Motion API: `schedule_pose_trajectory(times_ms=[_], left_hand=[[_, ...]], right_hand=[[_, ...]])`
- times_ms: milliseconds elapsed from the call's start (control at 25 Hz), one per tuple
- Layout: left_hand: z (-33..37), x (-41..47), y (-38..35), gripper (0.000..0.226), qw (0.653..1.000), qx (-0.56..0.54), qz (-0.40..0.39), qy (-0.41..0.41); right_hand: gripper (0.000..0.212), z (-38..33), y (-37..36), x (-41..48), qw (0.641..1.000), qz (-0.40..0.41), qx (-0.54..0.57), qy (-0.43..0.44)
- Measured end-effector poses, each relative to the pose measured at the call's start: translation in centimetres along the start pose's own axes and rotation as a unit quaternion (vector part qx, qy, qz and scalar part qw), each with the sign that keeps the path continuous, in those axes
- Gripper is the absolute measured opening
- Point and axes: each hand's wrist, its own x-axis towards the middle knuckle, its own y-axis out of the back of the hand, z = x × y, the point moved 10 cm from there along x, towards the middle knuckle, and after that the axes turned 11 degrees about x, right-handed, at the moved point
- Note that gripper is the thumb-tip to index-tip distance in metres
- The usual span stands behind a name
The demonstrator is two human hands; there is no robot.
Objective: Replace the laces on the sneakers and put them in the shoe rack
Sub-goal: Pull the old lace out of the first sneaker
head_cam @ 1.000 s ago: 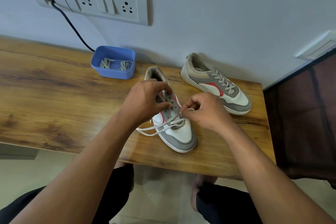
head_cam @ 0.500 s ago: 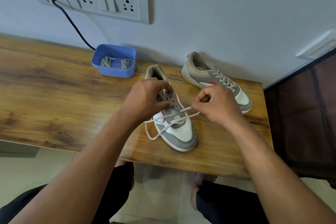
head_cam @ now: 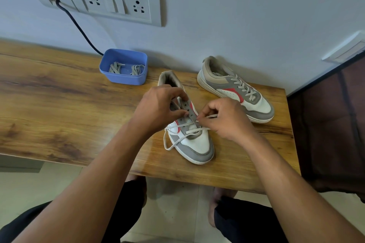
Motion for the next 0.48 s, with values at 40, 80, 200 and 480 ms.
schedule_pose_trajectory(times_ms=[40,80,200,480], left_hand=[[0.0,0.0,0.0,0.036,1.0,0.0,0.0,0.0],[0.0,0.0,0.1,0.035,1.0,0.0,0.002,0.0],[-0.2,0.0,0.2,0.035,1.0,-0.004,0.008,0.001],[-0.2,-0.1,-0.1,0.036,1.0,-0.008,-0.002,0.002]], right_hand=[[0.006,0.2,1.1,0.2,1.0,0.03,-0.002,-0.001],[0.007,0.7,2.3,0.4,0.998,0.056,0.004,-0.007],[0.006,1.2,2.1,0.3,0.999,0.033,0.032,-0.018],[0.007,1.3,2.9,0.4,0.998,0.064,0.006,-0.014]])
